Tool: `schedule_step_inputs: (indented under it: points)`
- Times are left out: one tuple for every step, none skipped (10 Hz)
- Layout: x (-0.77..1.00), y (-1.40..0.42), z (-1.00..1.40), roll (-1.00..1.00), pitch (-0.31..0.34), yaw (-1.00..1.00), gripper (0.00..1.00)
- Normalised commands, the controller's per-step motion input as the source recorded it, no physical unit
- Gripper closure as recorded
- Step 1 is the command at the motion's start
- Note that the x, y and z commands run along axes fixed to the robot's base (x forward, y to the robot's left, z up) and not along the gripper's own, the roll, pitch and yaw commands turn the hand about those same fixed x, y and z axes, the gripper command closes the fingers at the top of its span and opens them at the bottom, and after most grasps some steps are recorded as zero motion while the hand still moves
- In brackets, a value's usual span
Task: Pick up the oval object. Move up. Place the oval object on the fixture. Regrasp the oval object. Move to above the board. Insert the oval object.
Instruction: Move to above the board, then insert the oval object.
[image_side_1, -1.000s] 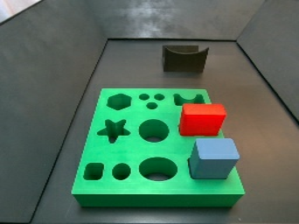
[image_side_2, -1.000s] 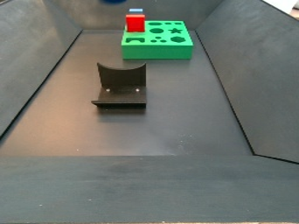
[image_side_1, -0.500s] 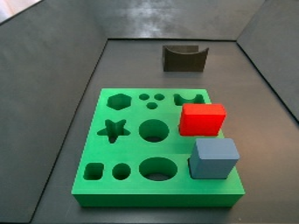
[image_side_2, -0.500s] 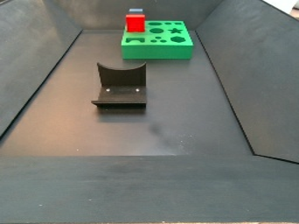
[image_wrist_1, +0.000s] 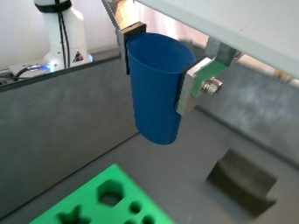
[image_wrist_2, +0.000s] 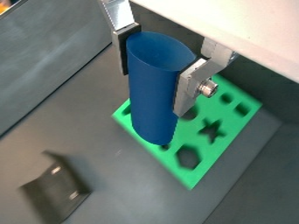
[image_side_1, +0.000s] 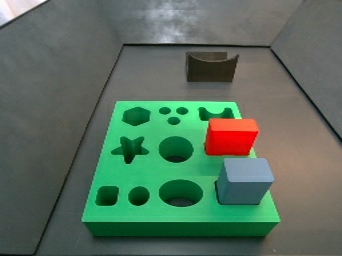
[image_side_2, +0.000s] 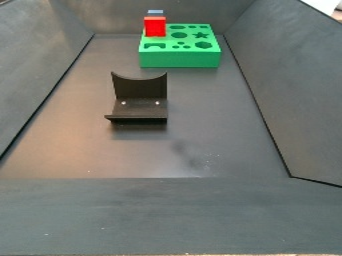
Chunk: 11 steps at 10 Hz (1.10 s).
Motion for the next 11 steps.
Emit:
schedule_step_inputs:
  points:
    - [-0.11, 0.0, 0.02, -0.9, -0.116, -0.13, 1.0]
    - [-0.1, 0.02, 0.01, -0.61, -0.095, -0.08, 1.0]
    - [-0.08, 0.02, 0.01, -0.42, -0.084, -0.04, 1.0]
    - [-0.07, 0.02, 0.0, -0.29, -0.071, -0.03, 1.0]
    - [-0.05, 0.02, 0.0, -0.2, -0.055, -0.02, 1.0]
    - [0.0, -0.04, 0.0, -0.05, 0.0, 0.0, 1.0]
    - [0.0, 0.0, 0.0, 0.0, 0.0, 0.01, 1.0]
    - [-0.1, -0.48, -0.31, -0.06, -0.084, 0.09, 1.0]
    - [0.29, -0.71, -0.61, 0.0, 0.0, 0.21, 1.0]
    - [0.42, -0.76, -0.65, 0.05, 0.019, 0.17, 1.0]
    - [0.43, -0.77, -0.63, 0.04, 0.019, 0.16, 1.0]
